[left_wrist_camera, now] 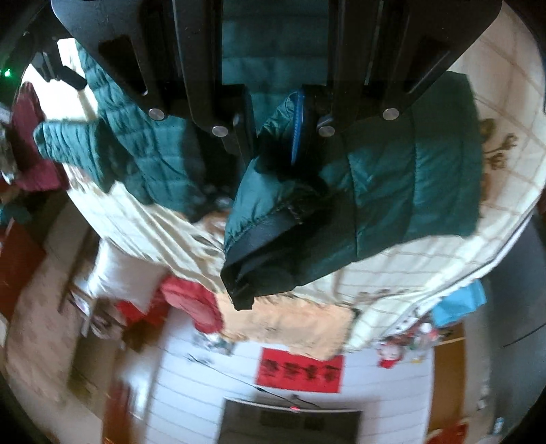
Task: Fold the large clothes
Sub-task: 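Lift the held sleeve and fold it across the jacket body with the left tool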
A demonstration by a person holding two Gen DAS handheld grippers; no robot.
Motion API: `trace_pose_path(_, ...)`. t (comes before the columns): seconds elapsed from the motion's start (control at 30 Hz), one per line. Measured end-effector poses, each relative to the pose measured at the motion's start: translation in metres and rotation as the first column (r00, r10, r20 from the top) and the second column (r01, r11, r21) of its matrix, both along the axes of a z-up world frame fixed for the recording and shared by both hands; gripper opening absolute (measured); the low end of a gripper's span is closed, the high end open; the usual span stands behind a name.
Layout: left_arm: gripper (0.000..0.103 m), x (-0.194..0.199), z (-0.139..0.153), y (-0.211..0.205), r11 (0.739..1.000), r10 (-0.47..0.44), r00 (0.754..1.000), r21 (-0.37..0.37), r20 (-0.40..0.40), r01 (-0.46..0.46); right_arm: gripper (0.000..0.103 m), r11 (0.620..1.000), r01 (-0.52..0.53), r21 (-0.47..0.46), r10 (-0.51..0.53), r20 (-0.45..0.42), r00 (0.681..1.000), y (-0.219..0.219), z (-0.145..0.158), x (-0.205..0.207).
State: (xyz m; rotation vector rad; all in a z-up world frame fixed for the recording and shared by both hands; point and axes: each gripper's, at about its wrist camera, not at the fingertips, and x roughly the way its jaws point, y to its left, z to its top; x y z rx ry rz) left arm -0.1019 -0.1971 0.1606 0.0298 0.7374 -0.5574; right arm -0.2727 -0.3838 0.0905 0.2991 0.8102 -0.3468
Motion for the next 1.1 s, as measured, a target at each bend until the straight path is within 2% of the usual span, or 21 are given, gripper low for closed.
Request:
trace_pose_path(0.27, 0.017, -0.026, -0.041, -0.075, 0.989, -0.138, 0.987, 0.036, -0.088, 0.141, 0.103, 0.999, 0.040, 0.020, -0.040, 0.001, 0.999, -0.023, -0.005, -0.009)
trace_pose_path(0.47, 0.017, -0.033, -0.064, -0.106, 0.978, -0.199, 0.973, 0.036, -0.116, 0.204, 0.103, 0.997, 0.066, 0.047, -0.065, -0.021, 0.998, -0.043, -0.015, -0.016)
trace_pose_path(0.53, 0.017, -0.030, -0.071, -0.110, 0.975, -0.218, 0.963, 0.013, -0.159, 0.223, 0.103, 0.996, 0.070, 0.061, -0.069, -0.022, 0.997, -0.048, -0.019, -0.017)
trace_pose_path(0.63, 0.017, -0.024, -0.084, -0.116, 0.967, -0.252, 0.934, -0.024, -0.254, 0.254, 0.103, 0.994, 0.069, 0.089, -0.067, -0.020, 0.998, -0.052, -0.022, -0.018)
trace_pose_path(0.7, 0.018, -0.026, -0.086, -0.116, 0.961, -0.271, 0.924, -0.027, -0.270, 0.274, 0.103, 0.993, 0.069, 0.097, -0.067, -0.022, 0.997, -0.053, -0.023, -0.017)
trace_pose_path(0.8, 0.033, -0.031, -0.080, -0.110, 0.958, -0.285, 0.925, -0.035, -0.252, 0.286, 0.103, 0.993, 0.070, 0.097, -0.068, -0.027, 0.997, -0.053, -0.024, -0.017)
trace_pose_path(0.93, 0.056, -0.032, -0.067, -0.094, 0.953, -0.303, 0.918, -0.089, -0.257, 0.290, 0.103, 0.993, 0.070, 0.095, -0.068, -0.026, 0.997, -0.052, -0.023, -0.014)
trace_pose_path(1.1, 0.057, -0.028, -0.051, -0.068, 0.963, -0.270, 0.933, -0.066, -0.238, 0.262, 0.103, 0.992, 0.065, 0.104, -0.064, -0.012, 0.998, -0.050, -0.017, -0.010)
